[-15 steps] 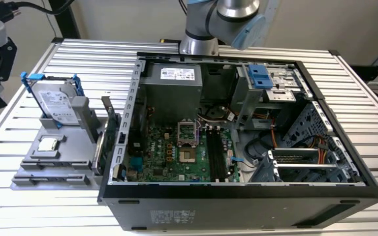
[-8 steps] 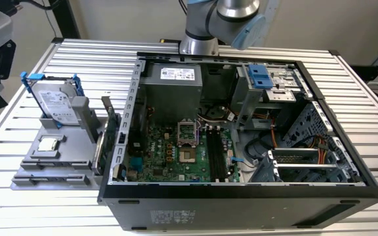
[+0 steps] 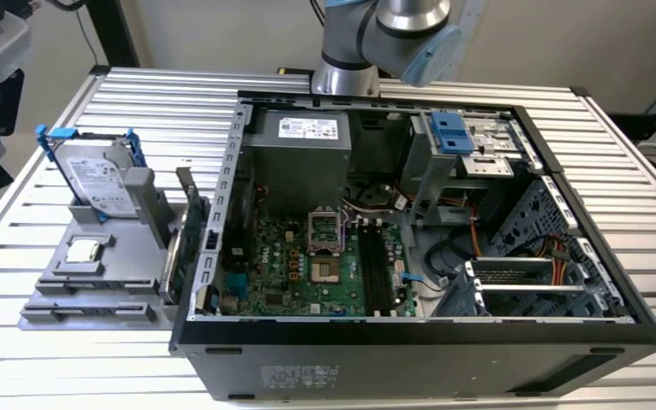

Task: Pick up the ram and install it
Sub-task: 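Pick up the ram and move it above insertion slot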

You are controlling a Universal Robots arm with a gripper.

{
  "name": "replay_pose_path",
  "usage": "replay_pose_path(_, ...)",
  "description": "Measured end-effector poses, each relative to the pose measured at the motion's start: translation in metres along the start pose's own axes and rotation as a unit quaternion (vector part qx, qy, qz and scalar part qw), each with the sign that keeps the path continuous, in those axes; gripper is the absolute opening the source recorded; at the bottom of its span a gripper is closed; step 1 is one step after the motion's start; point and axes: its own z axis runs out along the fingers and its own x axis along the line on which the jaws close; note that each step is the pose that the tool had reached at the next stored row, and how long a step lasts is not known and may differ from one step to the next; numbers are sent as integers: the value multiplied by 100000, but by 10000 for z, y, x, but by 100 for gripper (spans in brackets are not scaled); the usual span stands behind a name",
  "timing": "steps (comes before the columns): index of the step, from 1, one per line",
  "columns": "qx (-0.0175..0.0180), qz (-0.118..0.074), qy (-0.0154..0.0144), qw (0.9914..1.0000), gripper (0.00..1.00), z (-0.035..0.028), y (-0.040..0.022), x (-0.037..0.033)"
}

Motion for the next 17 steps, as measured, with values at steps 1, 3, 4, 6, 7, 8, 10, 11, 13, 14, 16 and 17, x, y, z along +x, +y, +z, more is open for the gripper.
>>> replay_pose_path(1, -40, -877, 22, 99996, 0, 0, 0, 0)
replay_pose_path(3, -136, -2750, 77, 99962, 0, 0, 0, 0)
replay_pose_path(4, -178, -3648, 99, 99933, 0, 0, 0, 0)
replay_pose_path(6, -267, -5417, 145, 99853, 0, 0, 0, 0)
replay_pose_path(7, -313, -6334, 174, 99799, 0, 0, 0, 0)
replay_pose_path(8, -359, -7266, 202, 99735, 0, 0, 0, 0)
replay_pose_path(10, -452, -9078, 249, 99586, 0, 0, 0, 0)
replay_pose_path(11, -492, -9971, 269, 99500, 0, 0, 0, 0)
replay_pose_path(13, -581, -11742, 316, 99306, 0, 0, 0, 0)
replay_pose_path(14, -624, -12580, 344, 99203, 0, 0, 0, 0)
replay_pose_path(16, -707, -14262, 387, 98974, 0, 0, 0, 0)
replay_pose_path(17, -749, -15099, 411, 98850, 0, 0, 0, 0)
